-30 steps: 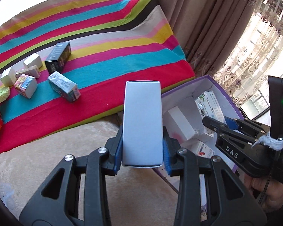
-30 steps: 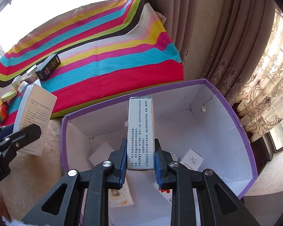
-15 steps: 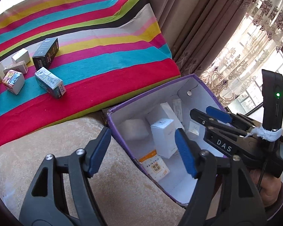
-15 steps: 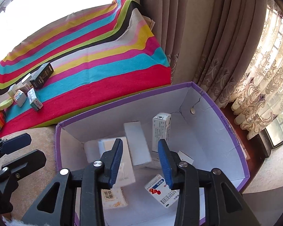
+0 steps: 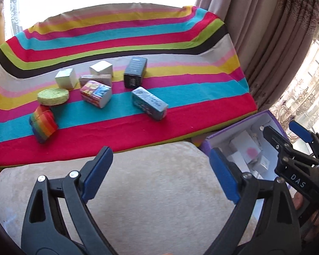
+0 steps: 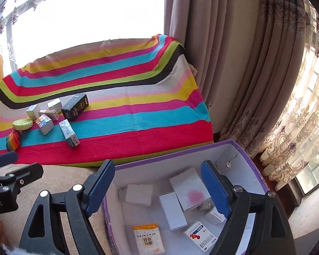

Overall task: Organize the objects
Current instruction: 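Move both open tools back over the striped cloth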

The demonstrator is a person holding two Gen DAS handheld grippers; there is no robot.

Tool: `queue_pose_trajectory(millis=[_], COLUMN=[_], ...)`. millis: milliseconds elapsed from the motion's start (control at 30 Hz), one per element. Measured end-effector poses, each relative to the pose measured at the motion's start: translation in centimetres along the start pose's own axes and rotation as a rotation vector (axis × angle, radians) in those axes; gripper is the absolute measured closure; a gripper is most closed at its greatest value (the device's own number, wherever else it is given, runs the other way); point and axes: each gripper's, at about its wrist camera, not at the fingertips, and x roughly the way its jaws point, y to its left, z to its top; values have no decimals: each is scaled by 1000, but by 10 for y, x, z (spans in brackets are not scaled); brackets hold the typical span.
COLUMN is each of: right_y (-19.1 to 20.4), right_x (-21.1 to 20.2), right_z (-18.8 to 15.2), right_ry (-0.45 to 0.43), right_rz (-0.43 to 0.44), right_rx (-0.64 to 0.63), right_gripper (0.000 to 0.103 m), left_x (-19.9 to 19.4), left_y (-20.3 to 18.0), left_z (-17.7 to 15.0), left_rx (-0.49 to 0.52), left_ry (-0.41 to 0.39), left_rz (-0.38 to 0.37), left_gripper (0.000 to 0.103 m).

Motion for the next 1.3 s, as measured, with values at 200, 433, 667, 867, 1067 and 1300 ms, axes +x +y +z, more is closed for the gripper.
queue_pose_trajectory(millis=[200, 433, 667, 867, 1067, 1300], right_y=[37, 74, 102, 117, 128, 142], right_x=[3, 20, 30, 41, 54, 72], right_z=[1, -3, 0, 5, 11, 28], right_ry=[44, 146, 182, 209, 228, 218], right_rz=[93, 239, 280, 293, 278, 260], right_rx=[-42, -36, -80, -100, -106, -124], right_gripper=[19, 19, 19, 19, 19, 19], left_x=[-12, -17, -19, -11, 1, 23], left_y=[47, 109, 157, 184, 203, 221], left_z=[-2, -15, -23, -19, -9, 7], left_rx=[-8, -76, -159, -185, -234, -393], left_ry=[-14, 25, 44, 83, 114, 134], left_rz=[62, 107, 110, 81, 67, 87], left_gripper=[10, 10, 10, 10, 10, 10])
